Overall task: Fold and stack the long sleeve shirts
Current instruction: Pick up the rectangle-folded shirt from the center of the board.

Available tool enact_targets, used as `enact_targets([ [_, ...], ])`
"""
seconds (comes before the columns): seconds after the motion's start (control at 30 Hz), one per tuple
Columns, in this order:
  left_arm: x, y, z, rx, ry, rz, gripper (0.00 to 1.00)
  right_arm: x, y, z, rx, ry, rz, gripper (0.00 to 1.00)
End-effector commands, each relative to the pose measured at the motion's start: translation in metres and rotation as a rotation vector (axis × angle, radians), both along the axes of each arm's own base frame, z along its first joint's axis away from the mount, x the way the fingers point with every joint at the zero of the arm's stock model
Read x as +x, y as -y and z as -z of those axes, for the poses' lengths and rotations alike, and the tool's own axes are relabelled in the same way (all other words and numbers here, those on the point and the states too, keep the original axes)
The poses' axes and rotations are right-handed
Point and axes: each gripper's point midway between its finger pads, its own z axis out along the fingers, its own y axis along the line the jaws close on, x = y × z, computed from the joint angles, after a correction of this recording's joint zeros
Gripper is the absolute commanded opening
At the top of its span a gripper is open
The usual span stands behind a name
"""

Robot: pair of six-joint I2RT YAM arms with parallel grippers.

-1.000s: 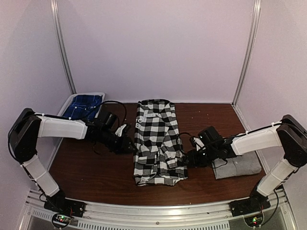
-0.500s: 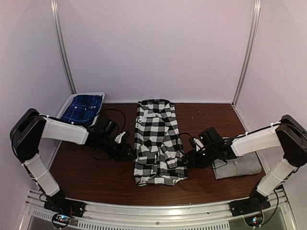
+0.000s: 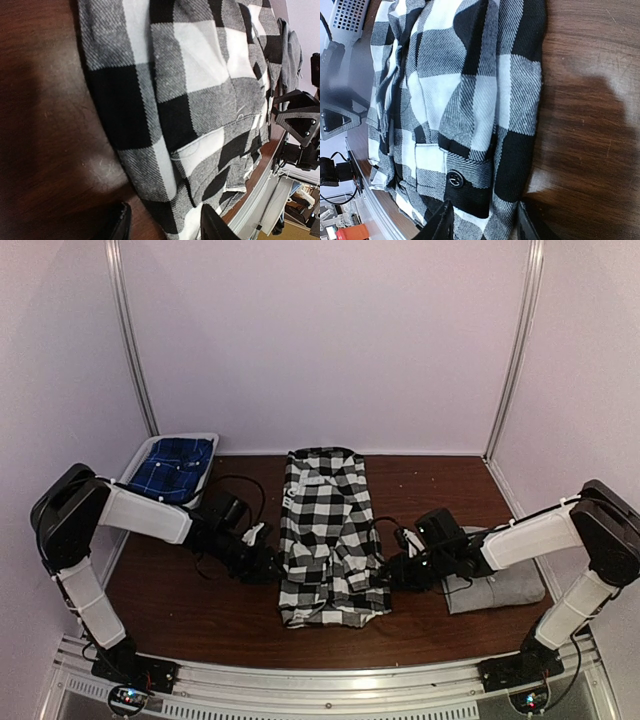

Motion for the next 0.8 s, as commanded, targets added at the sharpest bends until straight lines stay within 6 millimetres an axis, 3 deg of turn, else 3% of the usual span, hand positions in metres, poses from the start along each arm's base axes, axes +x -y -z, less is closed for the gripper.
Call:
enact_targets([
  [0.0,-0.004,0.006,0.005,-0.006,-0.011,0.011,0.48,-0.003,0.003,0.01,0.001,-0.027,0.012,0.44],
  [0.4,-0.003,0.017,0.012,-0.014,-0.037,0.011,0.43,-0.003,0.002,0.01,0.022,-0.027,0.024,0.41],
  [0.77,-0.011,0.03,0.0,-0.104,-0.085,0.018,0.18,-0.002,-0.004,0.006,0.068,-0.031,0.024,0.27],
])
